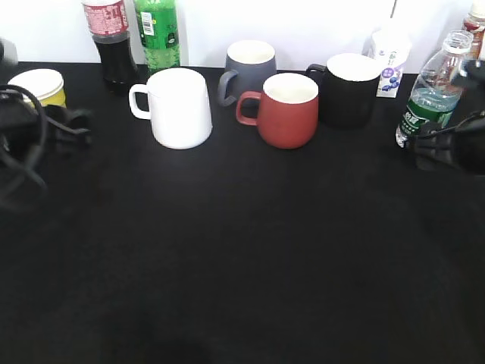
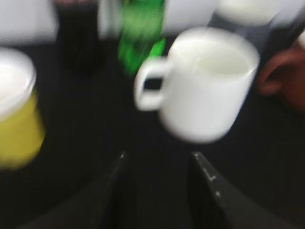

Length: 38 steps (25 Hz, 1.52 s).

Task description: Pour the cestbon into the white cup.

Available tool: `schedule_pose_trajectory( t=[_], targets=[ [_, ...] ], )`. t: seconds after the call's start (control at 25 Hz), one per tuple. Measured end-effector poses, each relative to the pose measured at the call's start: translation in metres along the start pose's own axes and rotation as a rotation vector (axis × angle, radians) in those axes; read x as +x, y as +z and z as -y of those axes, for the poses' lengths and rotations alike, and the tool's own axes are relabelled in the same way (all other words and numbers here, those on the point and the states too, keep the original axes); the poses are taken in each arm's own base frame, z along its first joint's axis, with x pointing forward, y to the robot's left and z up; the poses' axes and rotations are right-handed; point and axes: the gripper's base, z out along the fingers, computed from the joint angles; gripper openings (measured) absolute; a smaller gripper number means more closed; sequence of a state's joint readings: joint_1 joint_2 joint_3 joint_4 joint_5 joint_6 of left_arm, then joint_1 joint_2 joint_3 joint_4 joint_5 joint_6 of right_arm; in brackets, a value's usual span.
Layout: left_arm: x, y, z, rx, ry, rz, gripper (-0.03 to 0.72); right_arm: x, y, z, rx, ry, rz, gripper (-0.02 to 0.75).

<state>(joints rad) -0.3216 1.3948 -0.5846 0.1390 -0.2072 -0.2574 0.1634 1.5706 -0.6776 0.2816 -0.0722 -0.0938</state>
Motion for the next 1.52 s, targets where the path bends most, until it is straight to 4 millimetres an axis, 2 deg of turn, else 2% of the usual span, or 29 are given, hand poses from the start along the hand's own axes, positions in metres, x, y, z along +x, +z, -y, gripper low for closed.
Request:
schedule_pose_trajectory(
  t=[0.08, 0.16, 0.24, 0.36, 0.44, 0.52, 0.64, 0.68, 0.8, 0.88, 1.0, 1.12, 1.44, 1.52],
  targets=[
    [-0.023, -0.010, 0.000, -0.060, -0.061, -0.138, 0.319, -0.018, -0.023, -0.010, -0.059, -0.007, -0.128, 0.596],
    [-0.044, -0.033, 0.003, -0.075, -0.103, -0.175, 0.319, -0.037, -0.047, -0.017, -0.095, -0.016, -0.126, 0.596],
    [-0.051, -0.071, 0.014, -0.046, -0.082, -0.175, 0.319, -0.048, -0.080, -0.019, -0.118, -0.029, -0.065, 0.589],
    [-0.050, -0.131, 0.027, 0.006, -0.017, -0.173, 0.319, -0.051, -0.147, -0.021, -0.165, -0.053, 0.023, 0.531],
    [-0.042, -0.175, 0.025, 0.015, -0.005, -0.180, 0.319, -0.039, -0.193, -0.021, -0.197, -0.078, 0.036, 0.524],
    [-0.032, -0.210, 0.018, 0.011, -0.004, -0.136, 0.319, -0.023, -0.244, -0.017, -0.208, -0.123, 0.113, 0.524],
    [0.011, -0.247, 0.004, 0.013, -0.015, -0.092, 0.319, 0.028, -0.302, -0.002, -0.158, -0.178, 0.163, 0.524],
    [0.026, -0.255, 0.000, 0.019, -0.020, -0.072, 0.319, 0.046, -0.313, 0.004, -0.135, -0.180, 0.181, 0.524],
    [0.057, -0.273, -0.004, 0.078, -0.009, -0.012, 0.319, 0.103, -0.326, 0.018, -0.109, -0.183, 0.200, 0.524],
    [0.065, -0.280, -0.005, 0.106, 0.028, 0.025, 0.319, 0.125, -0.320, 0.028, -0.051, -0.162, 0.235, 0.524],
    [0.075, -0.271, -0.005, 0.110, 0.039, 0.003, 0.319, 0.131, -0.300, 0.035, 0.022, -0.144, 0.182, 0.523],
    [0.075, -0.270, -0.005, 0.106, 0.044, 0.008, 0.319, 0.125, -0.292, 0.030, -0.025, -0.131, 0.267, 0.523],
    [0.075, -0.270, -0.005, 0.100, 0.041, 0.009, 0.319, 0.124, -0.292, 0.029, -0.046, -0.123, 0.290, 0.523],
    [0.075, -0.270, -0.005, 0.045, 0.010, 0.017, 0.319, 0.124, -0.292, 0.029, -0.042, -0.121, 0.290, 0.522]
  ],
)
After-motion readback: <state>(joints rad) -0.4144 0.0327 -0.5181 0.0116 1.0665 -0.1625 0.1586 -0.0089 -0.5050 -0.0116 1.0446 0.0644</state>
